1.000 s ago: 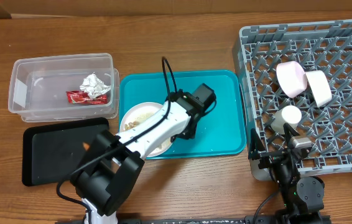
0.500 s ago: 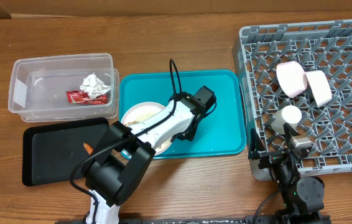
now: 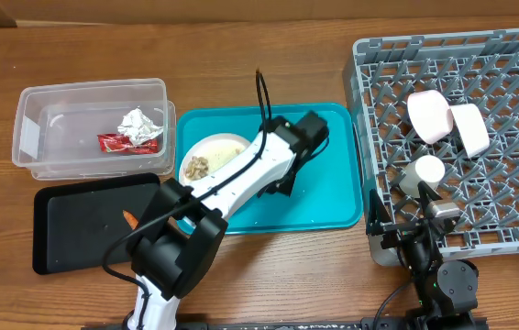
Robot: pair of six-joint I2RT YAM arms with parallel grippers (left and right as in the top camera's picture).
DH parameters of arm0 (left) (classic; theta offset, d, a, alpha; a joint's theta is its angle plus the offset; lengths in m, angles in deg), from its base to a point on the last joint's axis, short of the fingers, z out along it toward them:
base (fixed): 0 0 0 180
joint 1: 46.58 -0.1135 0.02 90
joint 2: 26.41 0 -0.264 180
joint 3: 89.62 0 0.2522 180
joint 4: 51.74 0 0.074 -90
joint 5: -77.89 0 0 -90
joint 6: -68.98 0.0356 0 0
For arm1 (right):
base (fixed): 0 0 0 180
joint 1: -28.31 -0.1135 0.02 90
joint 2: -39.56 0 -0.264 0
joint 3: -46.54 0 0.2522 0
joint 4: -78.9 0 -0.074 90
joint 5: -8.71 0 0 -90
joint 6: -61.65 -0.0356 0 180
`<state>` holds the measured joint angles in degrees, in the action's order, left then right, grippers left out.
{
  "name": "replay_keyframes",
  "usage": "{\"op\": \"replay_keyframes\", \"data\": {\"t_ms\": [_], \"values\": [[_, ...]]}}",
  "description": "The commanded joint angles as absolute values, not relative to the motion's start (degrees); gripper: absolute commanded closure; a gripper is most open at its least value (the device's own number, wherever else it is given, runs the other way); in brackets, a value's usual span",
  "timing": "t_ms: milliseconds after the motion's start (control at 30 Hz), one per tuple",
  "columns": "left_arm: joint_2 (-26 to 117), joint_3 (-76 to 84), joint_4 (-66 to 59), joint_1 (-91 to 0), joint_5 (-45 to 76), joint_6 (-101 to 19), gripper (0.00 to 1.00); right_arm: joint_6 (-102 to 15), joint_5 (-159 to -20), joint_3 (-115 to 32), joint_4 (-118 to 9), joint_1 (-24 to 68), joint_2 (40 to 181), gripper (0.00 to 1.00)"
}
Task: Sort waste into correct bins and load items into the dishwasher
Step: 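Tip the plate over the black tray to dump the food scraps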
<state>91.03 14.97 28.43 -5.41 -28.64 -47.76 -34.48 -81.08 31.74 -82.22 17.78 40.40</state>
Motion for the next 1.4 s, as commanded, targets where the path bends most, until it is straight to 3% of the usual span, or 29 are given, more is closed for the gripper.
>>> {"op": "replay_keyframes", "data": {"t_ms": [0,333,700,1133,1367], "values": [[91.1,23.3,33.3,-5.2,-30.4,-54.5,0.96,-34.3,-81.4,32.3,-82.6,18.0,39.7,0.00],[90.9,33.1,46.6,-5.7,-30.5,-60.3,0.96,-34.3,-81.4,32.3,-82.6,18.0,39.7,0.00],[84.2,33.4,51.9,-17.2,-25.4,-62.0,0.96,-34.3,-81.4,32.3,-82.6,18.0,39.7,0.00],[74.9,25.7,50.2,-36.3,-17.8,-59.5,0.95,-34.3,-81.4,32.3,-82.6,18.0,39.7,0.00],[65.2,8.1,38.4,-43.7,-11.4,-58.5,0.96,-34.3,-81.4,32.3,-82.6,18.0,39.7,0.00]]}}
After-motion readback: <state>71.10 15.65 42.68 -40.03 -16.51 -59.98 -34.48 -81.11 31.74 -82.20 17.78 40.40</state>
